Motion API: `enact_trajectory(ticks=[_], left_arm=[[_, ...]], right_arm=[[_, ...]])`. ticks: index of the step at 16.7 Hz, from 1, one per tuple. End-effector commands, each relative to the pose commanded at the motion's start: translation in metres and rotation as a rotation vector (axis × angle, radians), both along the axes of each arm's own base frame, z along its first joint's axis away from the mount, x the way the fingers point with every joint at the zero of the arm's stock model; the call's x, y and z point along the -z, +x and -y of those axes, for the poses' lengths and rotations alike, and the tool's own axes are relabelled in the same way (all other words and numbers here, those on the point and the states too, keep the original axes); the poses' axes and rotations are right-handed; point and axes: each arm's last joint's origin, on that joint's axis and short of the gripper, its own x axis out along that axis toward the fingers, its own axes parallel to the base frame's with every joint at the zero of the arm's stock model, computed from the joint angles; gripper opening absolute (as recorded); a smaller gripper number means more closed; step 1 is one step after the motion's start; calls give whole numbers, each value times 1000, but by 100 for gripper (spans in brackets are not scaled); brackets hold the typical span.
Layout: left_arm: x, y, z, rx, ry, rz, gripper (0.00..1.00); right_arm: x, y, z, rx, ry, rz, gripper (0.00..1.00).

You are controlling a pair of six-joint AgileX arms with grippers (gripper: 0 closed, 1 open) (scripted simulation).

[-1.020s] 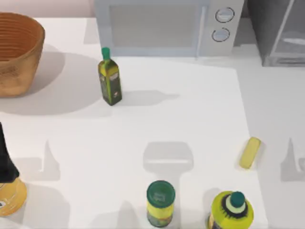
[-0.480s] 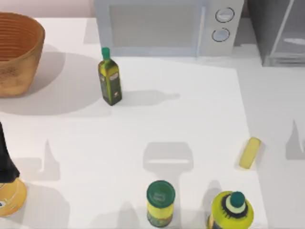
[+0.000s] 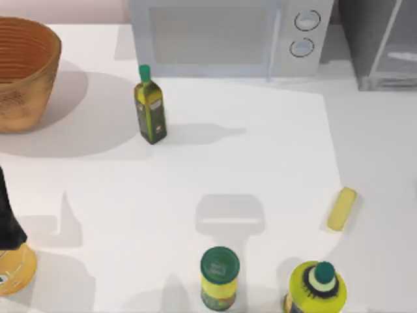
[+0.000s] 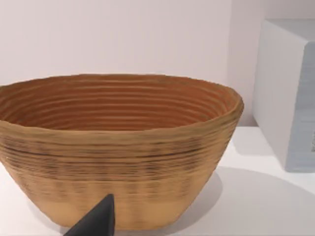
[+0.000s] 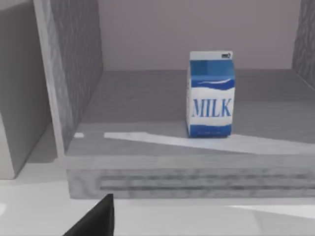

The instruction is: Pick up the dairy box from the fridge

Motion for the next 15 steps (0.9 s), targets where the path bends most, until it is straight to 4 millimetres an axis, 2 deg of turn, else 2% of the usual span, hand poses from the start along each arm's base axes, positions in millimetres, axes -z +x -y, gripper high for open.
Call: enact_trajectory(ticks=[7,15], left_arm=[[0,0,0,0,0,0,100],[0,0,0,0,0,0,100]], right_arm=[[29,12,31,-6,-9,33,100],[33,13,33,-10,-10,36,100]])
